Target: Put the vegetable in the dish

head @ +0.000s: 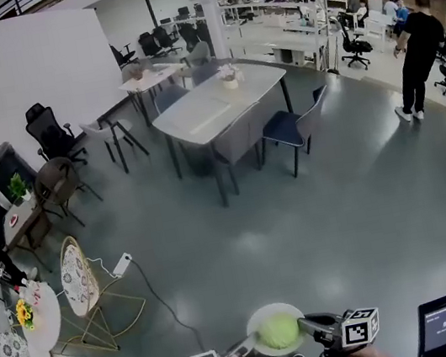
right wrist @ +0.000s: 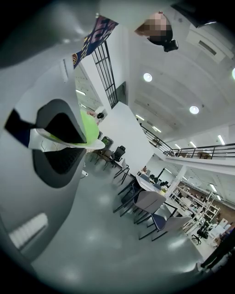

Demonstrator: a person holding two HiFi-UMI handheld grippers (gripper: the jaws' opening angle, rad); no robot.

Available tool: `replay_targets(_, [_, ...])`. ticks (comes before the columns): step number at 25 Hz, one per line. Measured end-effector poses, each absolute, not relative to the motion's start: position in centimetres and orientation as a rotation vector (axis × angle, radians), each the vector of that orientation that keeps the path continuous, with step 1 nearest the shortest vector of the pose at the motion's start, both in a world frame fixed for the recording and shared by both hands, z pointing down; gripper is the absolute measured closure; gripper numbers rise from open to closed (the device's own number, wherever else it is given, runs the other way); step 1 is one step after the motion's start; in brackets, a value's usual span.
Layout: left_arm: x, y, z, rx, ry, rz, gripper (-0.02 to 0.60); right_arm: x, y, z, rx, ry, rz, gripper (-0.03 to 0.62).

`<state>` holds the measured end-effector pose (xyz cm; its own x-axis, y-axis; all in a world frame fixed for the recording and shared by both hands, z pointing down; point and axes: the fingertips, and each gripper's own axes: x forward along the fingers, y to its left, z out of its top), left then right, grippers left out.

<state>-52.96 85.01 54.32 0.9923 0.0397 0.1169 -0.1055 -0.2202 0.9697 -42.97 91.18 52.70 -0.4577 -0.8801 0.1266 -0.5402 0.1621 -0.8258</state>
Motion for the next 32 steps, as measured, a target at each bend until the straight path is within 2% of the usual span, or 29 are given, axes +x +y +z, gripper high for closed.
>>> replay_targets(10, [-45.8,73.0,54.4,1.780,0.082,0.142,0.565,-36.4,80.1,52.5,-1.484,1.982,-1.198,0.565])
replay_targets(22, [-43.7,60.7,56.1,1.651,0.107,0.136,0.565,-34.5,67.5,52.8,-1.555,2.013,-1.287,0.560])
replay_targets(32, [-38.9,52.6,56.2,1.756,0.016,0.133,0.565,-29.0,59.1,53.8,-1.444,2.045,-1.315,0.560])
